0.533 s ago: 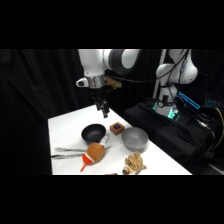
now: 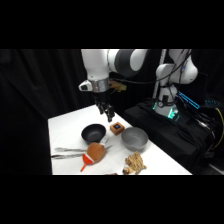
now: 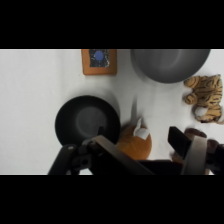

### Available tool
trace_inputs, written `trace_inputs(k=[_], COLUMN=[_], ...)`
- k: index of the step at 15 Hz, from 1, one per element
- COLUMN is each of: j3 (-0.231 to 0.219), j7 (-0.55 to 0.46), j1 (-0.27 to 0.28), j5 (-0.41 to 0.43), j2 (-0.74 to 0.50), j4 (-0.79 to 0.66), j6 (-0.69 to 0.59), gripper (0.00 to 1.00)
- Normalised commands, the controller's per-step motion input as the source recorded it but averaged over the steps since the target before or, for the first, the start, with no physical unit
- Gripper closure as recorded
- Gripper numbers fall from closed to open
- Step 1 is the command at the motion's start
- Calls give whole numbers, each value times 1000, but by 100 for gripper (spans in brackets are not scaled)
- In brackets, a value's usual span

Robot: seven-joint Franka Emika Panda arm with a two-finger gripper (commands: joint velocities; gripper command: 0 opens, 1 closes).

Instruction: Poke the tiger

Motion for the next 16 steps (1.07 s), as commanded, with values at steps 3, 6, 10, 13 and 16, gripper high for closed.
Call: trace_inputs(k=[3, 6, 10, 13, 16], j3=[121, 114, 98, 76, 54], j7=[169, 182, 169, 174, 165], j1=[146, 147, 128, 108, 85], j5=[-52, -72, -88, -132, -159], j2=[-136, -111, -63, -8, 61], j4=[-109, -86, -73, -45, -30], j6=[83, 128, 185, 200, 228], gripper=[0, 0, 35, 60, 84])
